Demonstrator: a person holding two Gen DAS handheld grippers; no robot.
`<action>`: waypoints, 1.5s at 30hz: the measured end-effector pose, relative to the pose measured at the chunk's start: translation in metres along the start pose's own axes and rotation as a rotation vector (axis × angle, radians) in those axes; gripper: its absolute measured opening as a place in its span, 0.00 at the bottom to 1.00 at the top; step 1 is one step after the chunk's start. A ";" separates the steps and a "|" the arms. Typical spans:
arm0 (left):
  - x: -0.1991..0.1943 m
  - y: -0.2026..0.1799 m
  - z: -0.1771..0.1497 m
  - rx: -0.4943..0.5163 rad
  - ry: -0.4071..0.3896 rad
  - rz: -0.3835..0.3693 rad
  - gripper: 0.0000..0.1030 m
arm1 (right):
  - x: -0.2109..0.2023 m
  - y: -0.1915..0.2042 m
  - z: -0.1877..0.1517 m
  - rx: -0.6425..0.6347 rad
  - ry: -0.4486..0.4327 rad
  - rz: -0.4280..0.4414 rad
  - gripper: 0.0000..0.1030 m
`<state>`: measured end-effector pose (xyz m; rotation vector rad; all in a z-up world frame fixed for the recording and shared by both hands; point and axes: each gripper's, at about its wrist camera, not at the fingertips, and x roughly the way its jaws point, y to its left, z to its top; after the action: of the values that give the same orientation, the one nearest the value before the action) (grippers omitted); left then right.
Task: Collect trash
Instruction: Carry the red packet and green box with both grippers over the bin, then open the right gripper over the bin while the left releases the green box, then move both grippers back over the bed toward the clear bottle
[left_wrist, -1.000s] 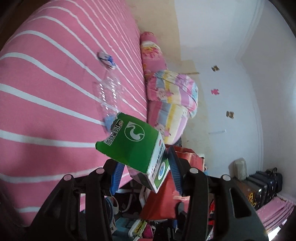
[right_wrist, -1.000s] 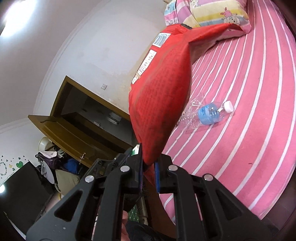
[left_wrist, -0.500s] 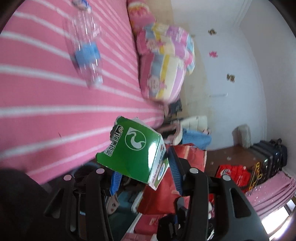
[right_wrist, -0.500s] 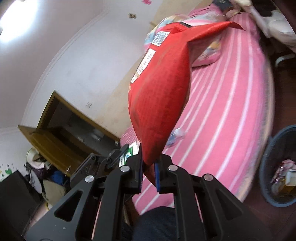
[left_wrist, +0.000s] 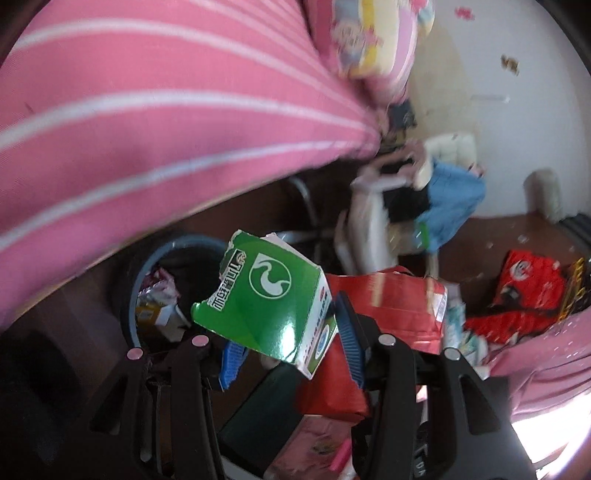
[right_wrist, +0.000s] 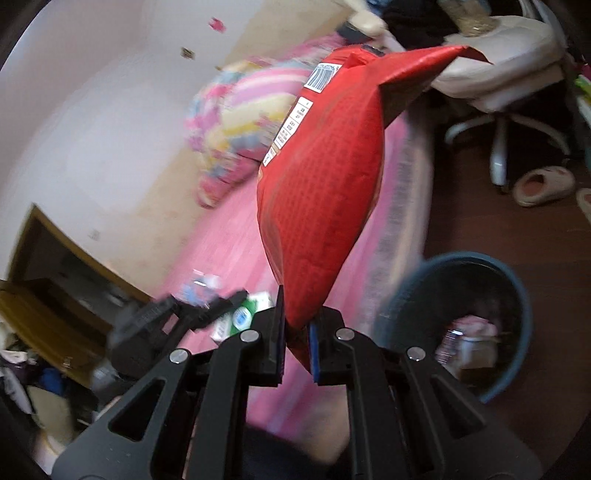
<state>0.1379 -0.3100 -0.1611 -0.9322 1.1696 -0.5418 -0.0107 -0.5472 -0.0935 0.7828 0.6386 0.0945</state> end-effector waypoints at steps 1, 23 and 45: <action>0.012 0.001 -0.001 0.010 0.017 0.019 0.43 | 0.002 -0.006 -0.002 -0.005 0.006 -0.032 0.10; 0.160 0.027 -0.014 0.423 0.302 0.329 0.52 | 0.091 -0.090 -0.059 -0.076 0.265 -0.452 0.43; 0.086 0.009 -0.012 0.354 0.147 0.230 0.82 | 0.082 -0.030 -0.060 -0.197 0.235 -0.451 0.68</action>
<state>0.1543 -0.3765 -0.2152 -0.4540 1.2435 -0.6132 0.0172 -0.5061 -0.1872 0.4265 0.9996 -0.1641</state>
